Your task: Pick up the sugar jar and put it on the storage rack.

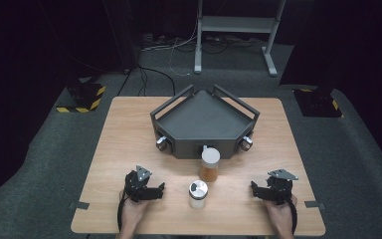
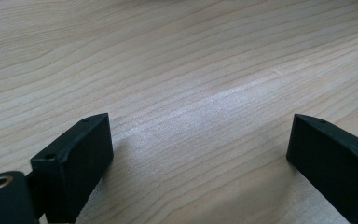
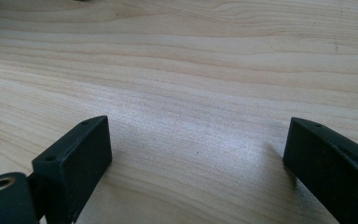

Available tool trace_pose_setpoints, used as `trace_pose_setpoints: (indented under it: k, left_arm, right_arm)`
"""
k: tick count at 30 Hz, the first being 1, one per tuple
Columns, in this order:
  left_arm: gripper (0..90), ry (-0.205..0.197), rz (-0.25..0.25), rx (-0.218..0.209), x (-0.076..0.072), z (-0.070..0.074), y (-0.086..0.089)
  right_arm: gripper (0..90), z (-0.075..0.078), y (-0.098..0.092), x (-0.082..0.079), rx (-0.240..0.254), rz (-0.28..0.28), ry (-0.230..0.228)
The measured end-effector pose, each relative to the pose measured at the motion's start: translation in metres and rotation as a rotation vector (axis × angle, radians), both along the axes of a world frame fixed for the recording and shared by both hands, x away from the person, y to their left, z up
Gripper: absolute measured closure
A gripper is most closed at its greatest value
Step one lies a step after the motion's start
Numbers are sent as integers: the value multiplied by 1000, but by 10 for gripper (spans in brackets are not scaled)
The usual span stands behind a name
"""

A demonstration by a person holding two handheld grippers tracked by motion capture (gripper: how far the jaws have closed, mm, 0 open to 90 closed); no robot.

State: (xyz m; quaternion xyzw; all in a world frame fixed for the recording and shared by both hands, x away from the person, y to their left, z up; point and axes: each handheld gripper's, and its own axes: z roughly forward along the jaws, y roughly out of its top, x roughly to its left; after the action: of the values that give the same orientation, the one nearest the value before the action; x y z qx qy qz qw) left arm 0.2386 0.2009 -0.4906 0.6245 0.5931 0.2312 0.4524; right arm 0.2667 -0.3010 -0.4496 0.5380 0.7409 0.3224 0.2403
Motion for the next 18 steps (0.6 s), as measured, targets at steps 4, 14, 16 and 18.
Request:
trace_pose_setpoints:
  k: [4,14,16,18]
  left_arm:
    - [59,0,-4,0,0,0,0]
    - [26,7,-23,1,-1,0,-3]
    - [24,5,-36,-1,-3,0,-3]
    - [20,-3,-55,1,-6,1,-4]
  right_arm:
    - [82,0,1,0,-2,-1,-2]
    - [82,0,1,0,-2,-1,-2]
    - [82,0,1,0,-2,-1,-2]
    - [82,0,1,0,-2,-1,-2]
